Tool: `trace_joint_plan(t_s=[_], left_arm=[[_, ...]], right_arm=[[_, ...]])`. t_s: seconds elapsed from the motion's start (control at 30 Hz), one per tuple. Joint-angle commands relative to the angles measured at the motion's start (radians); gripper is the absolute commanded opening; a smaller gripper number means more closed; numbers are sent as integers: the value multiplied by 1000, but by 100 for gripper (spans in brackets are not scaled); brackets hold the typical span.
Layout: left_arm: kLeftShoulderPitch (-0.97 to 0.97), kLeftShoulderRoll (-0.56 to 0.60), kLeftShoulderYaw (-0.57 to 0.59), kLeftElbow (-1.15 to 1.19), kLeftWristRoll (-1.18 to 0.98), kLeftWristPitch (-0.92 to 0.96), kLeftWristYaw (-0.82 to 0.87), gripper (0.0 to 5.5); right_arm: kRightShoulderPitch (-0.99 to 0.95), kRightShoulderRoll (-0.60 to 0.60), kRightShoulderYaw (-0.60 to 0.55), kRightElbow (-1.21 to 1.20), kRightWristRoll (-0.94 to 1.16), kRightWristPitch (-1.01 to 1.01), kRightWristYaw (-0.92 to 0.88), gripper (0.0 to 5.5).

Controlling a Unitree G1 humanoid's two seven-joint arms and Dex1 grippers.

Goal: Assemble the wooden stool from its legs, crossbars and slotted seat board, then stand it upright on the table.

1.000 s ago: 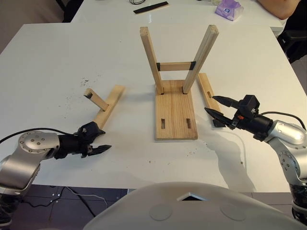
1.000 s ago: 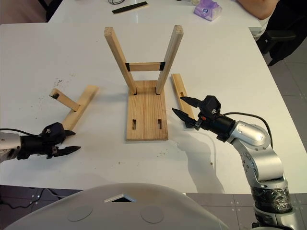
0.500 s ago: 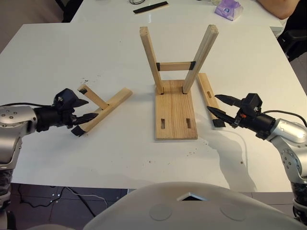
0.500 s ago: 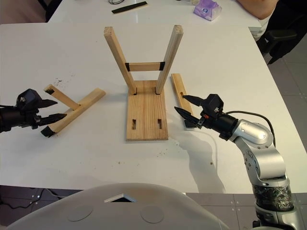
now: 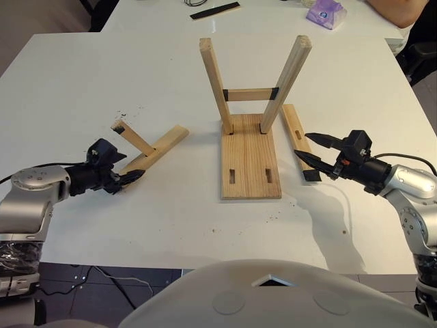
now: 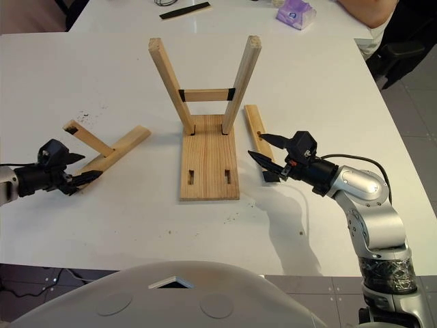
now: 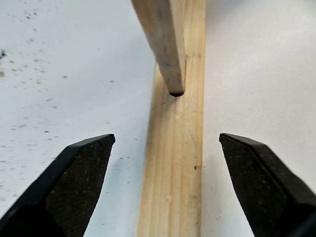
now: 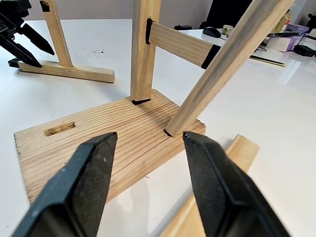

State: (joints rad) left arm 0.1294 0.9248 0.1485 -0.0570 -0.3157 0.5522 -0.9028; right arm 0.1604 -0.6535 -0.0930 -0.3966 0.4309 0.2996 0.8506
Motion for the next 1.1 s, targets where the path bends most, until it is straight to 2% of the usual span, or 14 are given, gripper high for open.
trace_joint_plan(t_s=[0.03, 0.1, 0.2, 0.53, 0.67, 0.83, 0.93, 1.07, 1.1], left_arm=[[7, -21, -27, 11, 26, -27, 1, 394], [10, -35, -34, 28, 33, -41, 5, 394], [-28, -77, -15, 80, 32, -29, 56, 358], [-52, -107, 23, 99, -22, -11, 40, 210], [-149, -180, 167, 6, -242, 61, 27, 202], [-233, -271, 331, -149, -552, 173, 104, 202], [-257, -282, 381, -287, -746, 238, 159, 202], [-293, -251, 391, -463, -1001, 273, 198, 202], [-296, -243, 383, -490, -1030, 273, 199, 202]], right_arm=[[-24, -12, 8, 11, -7, -4, 14, 243], [-30, -15, 12, 15, -6, -3, 19, 243], [-38, -17, 16, 19, -7, -1, 25, 243], [-47, -24, 23, 27, -8, -3, 33, 243], [-61, -27, 8, 25, 9, 7, 37, 243], [-95, -18, -21, 11, 71, 36, 45, 243], [-156, 2, -99, -54, 283, 130, 24, 243], [-272, -5, -168, -113, 553, 247, -28, 243], [-296, -9, -170, -122, 593, 268, -39, 265]])
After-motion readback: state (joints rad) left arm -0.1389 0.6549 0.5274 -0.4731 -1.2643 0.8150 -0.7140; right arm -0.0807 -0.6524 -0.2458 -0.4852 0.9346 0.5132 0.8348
